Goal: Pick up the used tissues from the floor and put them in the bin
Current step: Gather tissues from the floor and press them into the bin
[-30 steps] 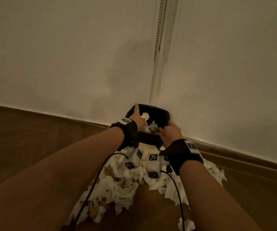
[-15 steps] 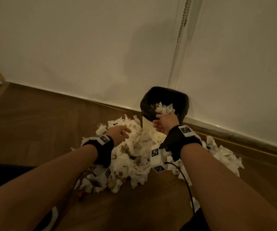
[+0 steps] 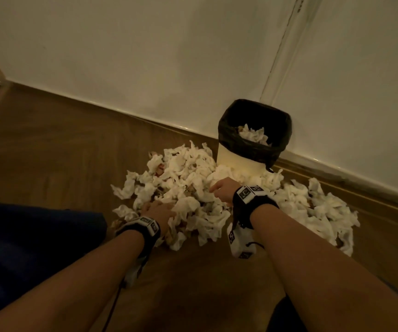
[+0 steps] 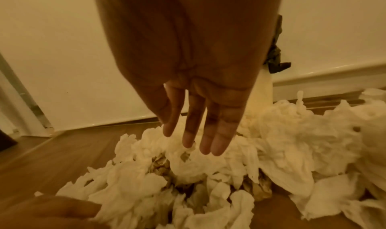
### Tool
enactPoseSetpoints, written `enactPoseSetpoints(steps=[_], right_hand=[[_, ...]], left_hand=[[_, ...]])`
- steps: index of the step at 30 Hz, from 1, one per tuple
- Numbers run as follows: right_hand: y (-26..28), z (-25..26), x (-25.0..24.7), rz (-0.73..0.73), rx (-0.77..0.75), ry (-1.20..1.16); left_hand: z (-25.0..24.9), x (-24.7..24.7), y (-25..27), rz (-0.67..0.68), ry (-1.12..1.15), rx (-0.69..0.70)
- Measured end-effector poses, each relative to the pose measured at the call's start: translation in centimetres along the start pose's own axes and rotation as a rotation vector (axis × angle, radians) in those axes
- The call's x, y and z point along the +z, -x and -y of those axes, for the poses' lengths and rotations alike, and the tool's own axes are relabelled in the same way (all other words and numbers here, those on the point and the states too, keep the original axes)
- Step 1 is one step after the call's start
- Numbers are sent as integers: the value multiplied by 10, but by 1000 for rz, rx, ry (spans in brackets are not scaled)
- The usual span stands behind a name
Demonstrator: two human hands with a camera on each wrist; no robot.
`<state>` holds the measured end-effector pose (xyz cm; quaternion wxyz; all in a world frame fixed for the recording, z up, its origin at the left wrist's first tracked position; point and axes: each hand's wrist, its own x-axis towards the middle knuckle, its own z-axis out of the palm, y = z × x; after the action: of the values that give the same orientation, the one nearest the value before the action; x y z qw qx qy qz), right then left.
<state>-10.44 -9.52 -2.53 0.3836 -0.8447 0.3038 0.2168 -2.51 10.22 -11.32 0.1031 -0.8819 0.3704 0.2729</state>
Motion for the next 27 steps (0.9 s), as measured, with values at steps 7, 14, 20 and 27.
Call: enactPoseSetpoints(steps=[7,14,20,27], right_hand=[[-15,5,22,18,-26,122],[-36,19,53,18,-73,242],[-53,31,86,37,-83,221],[-51,26,139,136,-117,383]], left_hand=[[26,-16,-3,-422,781,-192],[50,-28,-8,-338,1246,-274],[74,-16,-5,-430,1450,-508],[85,-9,4,-558,1594,-486]])
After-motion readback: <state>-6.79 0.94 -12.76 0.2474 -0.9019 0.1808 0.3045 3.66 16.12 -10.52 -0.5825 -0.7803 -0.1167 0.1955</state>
